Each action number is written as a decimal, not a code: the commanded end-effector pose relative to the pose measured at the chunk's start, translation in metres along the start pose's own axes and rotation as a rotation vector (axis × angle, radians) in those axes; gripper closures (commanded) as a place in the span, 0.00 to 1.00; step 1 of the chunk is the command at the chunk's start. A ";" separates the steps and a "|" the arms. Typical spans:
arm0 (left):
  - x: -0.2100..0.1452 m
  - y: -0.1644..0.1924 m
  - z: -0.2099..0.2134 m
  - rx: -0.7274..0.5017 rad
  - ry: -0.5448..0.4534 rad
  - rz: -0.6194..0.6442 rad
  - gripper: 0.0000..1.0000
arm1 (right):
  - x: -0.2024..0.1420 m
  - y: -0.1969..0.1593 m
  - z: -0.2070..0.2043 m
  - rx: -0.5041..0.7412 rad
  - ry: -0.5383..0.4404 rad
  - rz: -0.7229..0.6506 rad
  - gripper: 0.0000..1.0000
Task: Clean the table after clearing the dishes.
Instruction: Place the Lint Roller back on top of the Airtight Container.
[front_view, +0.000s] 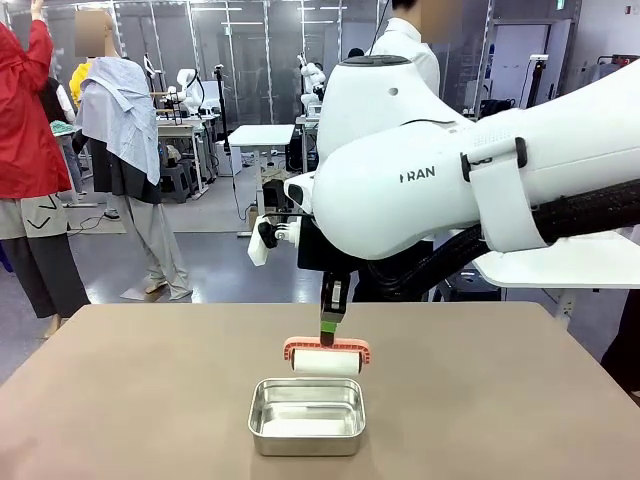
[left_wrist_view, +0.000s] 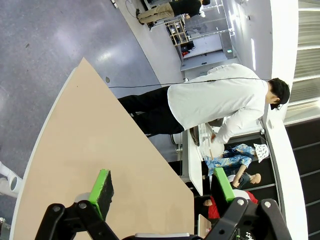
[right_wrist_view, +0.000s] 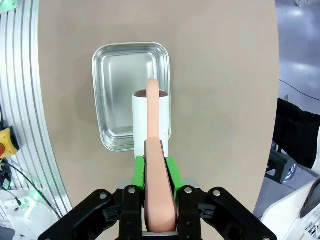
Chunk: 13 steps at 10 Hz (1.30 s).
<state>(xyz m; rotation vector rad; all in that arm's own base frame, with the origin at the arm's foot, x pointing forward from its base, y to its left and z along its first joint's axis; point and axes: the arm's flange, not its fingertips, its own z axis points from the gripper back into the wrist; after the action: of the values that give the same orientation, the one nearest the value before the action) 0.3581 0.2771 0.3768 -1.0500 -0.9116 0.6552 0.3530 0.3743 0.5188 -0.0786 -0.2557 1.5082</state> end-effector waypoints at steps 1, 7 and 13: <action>0.004 -0.001 0.003 -0.005 0.008 0.011 0.00 | 0.027 -0.021 -0.020 0.112 0.023 0.052 0.78; 0.004 -0.001 0.003 -0.005 0.008 0.011 0.00 | 0.034 -0.055 -0.078 0.256 0.019 0.042 0.78; 0.004 -0.001 0.003 -0.005 0.008 0.011 0.00 | 0.037 -0.067 -0.125 0.265 0.074 -0.001 0.78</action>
<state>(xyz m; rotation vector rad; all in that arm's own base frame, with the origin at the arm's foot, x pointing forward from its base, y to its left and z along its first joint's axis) 0.3580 0.2772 0.3768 -1.0499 -0.9116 0.6554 0.4434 0.4152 0.4147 0.1044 0.0102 1.5427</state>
